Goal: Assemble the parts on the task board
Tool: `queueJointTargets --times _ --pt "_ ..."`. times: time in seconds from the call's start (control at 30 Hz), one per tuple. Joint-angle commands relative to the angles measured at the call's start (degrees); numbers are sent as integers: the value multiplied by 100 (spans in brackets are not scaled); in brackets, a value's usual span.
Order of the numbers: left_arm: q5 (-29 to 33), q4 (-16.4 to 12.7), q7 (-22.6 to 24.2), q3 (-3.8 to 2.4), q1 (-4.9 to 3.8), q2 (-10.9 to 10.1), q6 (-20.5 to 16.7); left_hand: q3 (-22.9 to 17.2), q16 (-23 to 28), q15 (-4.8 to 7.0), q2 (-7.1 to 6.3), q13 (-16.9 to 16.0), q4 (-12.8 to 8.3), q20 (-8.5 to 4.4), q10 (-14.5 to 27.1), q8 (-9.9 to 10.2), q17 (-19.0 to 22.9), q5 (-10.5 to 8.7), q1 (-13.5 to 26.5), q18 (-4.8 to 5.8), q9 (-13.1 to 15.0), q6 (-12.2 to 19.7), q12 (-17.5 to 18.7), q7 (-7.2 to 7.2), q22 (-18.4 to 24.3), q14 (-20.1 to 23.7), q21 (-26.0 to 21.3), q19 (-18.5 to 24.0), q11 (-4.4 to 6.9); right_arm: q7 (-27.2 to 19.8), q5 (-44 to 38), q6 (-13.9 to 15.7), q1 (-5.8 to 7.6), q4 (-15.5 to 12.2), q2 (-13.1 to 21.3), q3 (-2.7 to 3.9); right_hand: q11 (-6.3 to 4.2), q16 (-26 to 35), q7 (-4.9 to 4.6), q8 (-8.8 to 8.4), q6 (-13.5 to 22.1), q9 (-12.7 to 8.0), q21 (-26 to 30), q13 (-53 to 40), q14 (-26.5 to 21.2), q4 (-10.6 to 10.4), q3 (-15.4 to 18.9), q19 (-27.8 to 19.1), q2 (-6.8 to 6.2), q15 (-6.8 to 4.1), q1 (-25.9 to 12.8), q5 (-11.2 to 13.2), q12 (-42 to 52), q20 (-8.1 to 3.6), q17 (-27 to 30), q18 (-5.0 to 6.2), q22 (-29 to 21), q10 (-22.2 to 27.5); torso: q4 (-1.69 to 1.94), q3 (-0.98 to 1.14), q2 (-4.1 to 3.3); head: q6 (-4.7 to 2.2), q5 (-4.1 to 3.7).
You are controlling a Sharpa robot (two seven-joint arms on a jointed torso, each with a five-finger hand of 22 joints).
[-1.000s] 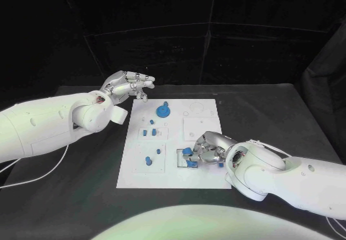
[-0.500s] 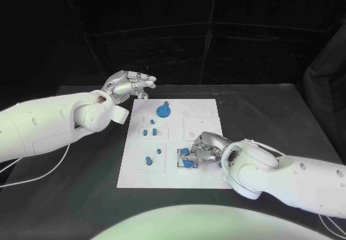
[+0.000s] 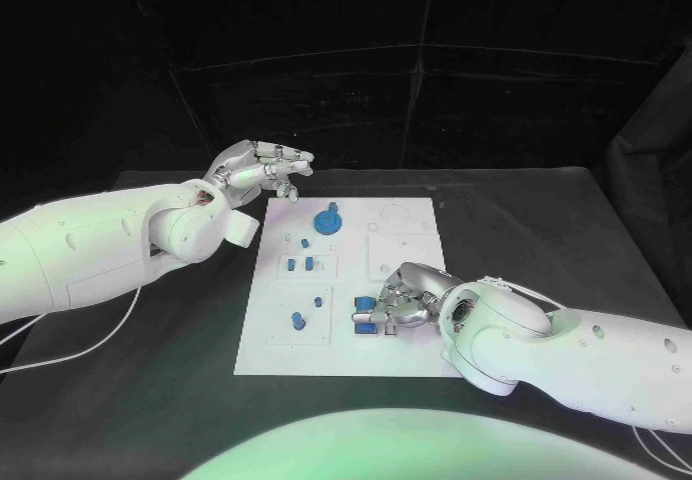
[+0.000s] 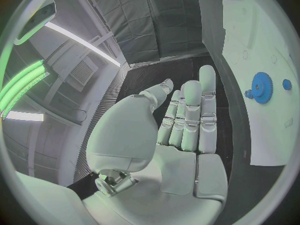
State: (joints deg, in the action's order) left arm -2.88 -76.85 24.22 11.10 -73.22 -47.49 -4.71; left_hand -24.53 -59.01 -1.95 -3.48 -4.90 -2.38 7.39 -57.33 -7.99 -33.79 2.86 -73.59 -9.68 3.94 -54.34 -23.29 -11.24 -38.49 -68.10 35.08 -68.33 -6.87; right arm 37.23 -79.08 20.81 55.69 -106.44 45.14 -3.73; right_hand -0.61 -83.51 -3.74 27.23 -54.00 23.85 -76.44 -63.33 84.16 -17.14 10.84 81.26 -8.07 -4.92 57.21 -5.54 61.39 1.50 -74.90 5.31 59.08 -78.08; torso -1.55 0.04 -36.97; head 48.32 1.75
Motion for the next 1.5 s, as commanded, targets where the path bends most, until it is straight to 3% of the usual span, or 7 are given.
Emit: queueJointTargets --times 0.03,0.17,0.3,0.43,0.8,1.0,1.5 --pt "28 -8 48 -5 -9 3 56 -8 -20 11 -12 -8 -41 7 51 -37 9 10 -39 -80 -5 37 -26 -10 5 35 -29 -18 6 -23 -115 -43 8 -38 14 3 -4 32 0 -22 34 14 32 -7 335 12 -56 -27 -29 33 -3 12 -17 -7 -298 13 7 44 -2 2 4 2 5" --pt "28 -9 48 -5 -9 1 57 -8 -20 11 -12 -8 -41 7 51 -37 9 10 -39 -80 -5 37 -26 -10 5 35 -29 -18 6 -106 -146 -47 8 -98 62 3 -20 26 18 -13 -15 71 22 -48 344 62 -239 -8 179 22 431 -174 10 -15 -325 8 42 7 0 4 -2 1 7" --pt "28 -5 49 -5 -9 1 59 -8 -20 11 -12 -8 -41 7 51 -37 9 10 -39 -80 -5 37 -26 -10 5 35 -29 -18 6 -173 -221 -57 8 -147 117 3 -47 15 48 34 -86 143 5 -93 352 375 -381 12 344 -3 1080 -488 39 -35 -357 0 87 -23 -8 7 4 2 8" --pt "28 -3 51 -5 -9 3 61 -8 -20 11 -12 -8 -41 7 51 -37 9 10 -39 -80 -5 37 -26 -10 5 35 -29 -18 6 -186 -283 -31 8 -151 161 3 -61 10 61 80 -125 198 -3 -115 356 587 -431 22 458 -15 1402 -456 48 -49 -376 -5 112 -38 -7 2 5 -5 4" --pt "28 4 48 -4 -7 -15 59 -8 -20 11 -12 -8 -41 7 51 -37 9 10 -39 -80 -5 37 -26 -10 5 35 -29 -18 6 -968 228 508 14 -489 957 7 51 0 -78 -272 270 60 -5 -165 365 391 -120 29 582 70 1111 -842 59 13 -416 -11 127 -52 -31 10 12 -38 -33" --pt "28 21 48 -2 -5 -3 66 -8 -20 11 -12 -8 -41 7 51 -37 9 10 -39 -80 -5 37 -26 -10 5 35 -29 -18 6 -1420 405 252 40 -562 1516 8 76 11 -114 -454 198 -83 -17 -181 362 615 -255 28 863 94 1580 -1326 38 47 -410 -13 159 -39 -62 0 37 -51 -103" --pt "28 24 37 8 7 4 90 -13 -23 10 -8 -7 -47 7 58 -44 22 10 -38 -79 -5 40 -38 -14 8 41 -32 -20 3 -813 -675 -638 42 -403 1779 4 20 39 -35 -485 -185 -138 -14 -166 357 501 82 13 815 57 1371 -1268 -22 26 -395 -8 161 -69 -58 8 32 -64 -190"
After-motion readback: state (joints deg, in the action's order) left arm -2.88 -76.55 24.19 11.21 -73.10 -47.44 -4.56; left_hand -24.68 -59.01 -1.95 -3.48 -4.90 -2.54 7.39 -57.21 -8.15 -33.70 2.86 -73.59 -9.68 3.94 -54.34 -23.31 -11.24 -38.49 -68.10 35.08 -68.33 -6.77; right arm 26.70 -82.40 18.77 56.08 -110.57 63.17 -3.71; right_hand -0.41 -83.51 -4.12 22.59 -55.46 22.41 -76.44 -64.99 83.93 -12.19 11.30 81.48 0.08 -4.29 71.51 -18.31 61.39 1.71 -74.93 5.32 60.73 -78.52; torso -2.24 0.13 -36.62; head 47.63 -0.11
